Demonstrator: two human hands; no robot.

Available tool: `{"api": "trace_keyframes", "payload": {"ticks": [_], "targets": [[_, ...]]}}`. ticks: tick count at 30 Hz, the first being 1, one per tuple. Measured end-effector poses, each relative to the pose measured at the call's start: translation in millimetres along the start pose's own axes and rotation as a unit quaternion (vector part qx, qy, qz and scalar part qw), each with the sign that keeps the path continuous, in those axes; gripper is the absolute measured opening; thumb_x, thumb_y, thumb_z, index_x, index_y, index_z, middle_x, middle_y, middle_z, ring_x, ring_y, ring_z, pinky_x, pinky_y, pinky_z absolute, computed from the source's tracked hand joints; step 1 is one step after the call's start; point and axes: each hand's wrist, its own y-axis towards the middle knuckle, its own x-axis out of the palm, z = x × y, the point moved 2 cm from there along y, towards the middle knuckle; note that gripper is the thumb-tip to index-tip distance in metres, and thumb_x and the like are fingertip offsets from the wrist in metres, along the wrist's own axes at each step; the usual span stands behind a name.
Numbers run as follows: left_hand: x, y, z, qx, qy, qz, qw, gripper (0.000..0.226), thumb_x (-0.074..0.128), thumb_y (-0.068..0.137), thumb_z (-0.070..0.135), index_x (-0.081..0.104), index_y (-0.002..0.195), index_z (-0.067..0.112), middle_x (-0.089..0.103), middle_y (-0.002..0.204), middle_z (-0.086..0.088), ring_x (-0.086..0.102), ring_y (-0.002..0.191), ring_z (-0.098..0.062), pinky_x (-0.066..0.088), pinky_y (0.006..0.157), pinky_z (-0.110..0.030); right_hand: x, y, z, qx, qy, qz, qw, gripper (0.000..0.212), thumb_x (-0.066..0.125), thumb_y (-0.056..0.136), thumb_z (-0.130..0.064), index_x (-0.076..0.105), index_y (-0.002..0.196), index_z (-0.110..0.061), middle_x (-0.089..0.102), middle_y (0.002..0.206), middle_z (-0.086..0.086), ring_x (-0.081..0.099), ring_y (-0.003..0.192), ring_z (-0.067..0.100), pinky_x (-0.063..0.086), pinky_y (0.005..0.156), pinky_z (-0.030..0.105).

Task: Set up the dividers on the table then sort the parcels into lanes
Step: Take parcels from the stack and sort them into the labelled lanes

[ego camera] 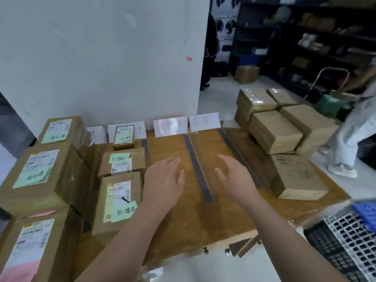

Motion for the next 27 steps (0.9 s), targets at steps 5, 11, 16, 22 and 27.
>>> {"api": "trace_keyframes", "payload": {"ticks": [5, 11, 16, 22, 27], "targets": [[41, 14, 91, 0.065, -0.010, -0.013, 0.998, 0.045, 0.043, 0.101, 0.039, 0.048, 0.143, 0.025, 0.050, 0.146, 0.005, 0.044, 0.135, -0.015, 0.030, 0.115, -0.035, -61, -2, 82, 0.029, -0.011, 0.028, 0.999, 0.047, 0.052, 0.097, -0.029, 0.043, 0.143, -0.019, 0.048, 0.144, -0.002, 0.043, 0.133, 0.014, 0.034, 0.107, 0.027], [104, 27, 199, 0.113, -0.038, -0.046, 0.992, 0.048, 0.040, 0.102, 0.040, 0.041, 0.147, 0.024, 0.044, 0.151, 0.005, 0.040, 0.138, -0.015, 0.028, 0.114, -0.031, -127, 0, 187, 0.074, -0.028, 0.030, 0.996, 0.046, 0.050, 0.098, -0.026, 0.043, 0.143, -0.018, 0.047, 0.145, 0.001, 0.044, 0.132, 0.017, 0.033, 0.106, 0.027], [159, 30, 275, 0.111, -0.071, -0.092, 0.987, 0.049, 0.046, 0.101, 0.038, 0.041, 0.147, 0.023, 0.045, 0.149, 0.004, 0.042, 0.136, -0.016, 0.035, 0.113, -0.033, -162, -1, 266, 0.104, -0.006, 0.035, 0.994, 0.041, 0.051, 0.097, -0.022, 0.049, 0.138, -0.018, 0.055, 0.136, 0.002, 0.052, 0.121, 0.020, 0.037, 0.089, 0.021], [221, 43, 327, 0.110, -0.106, -0.167, 0.974, 0.031, 0.055, 0.097, 0.027, 0.053, 0.126, 0.019, 0.054, 0.126, 0.001, 0.054, 0.118, -0.016, 0.052, 0.096, -0.033, -176, 11, 331, 0.156, 0.022, 0.029, 0.987, 0.036, 0.051, 0.097, -0.020, 0.055, 0.132, -0.019, 0.061, 0.128, 0.000, 0.056, 0.113, 0.017, 0.037, 0.079, 0.018], [275, 65, 344, 0.075, -0.110, -0.220, 0.967, 0.050, 0.054, 0.097, 0.027, 0.037, 0.141, 0.011, 0.044, 0.140, -0.006, 0.047, 0.127, -0.021, 0.049, 0.102, -0.034, -178, 34, 364, 0.188, 0.033, 0.011, 0.982, 0.037, 0.051, 0.096, -0.017, 0.055, 0.133, -0.022, 0.062, 0.126, -0.002, 0.056, 0.111, 0.015, 0.037, 0.078, 0.018]]}}
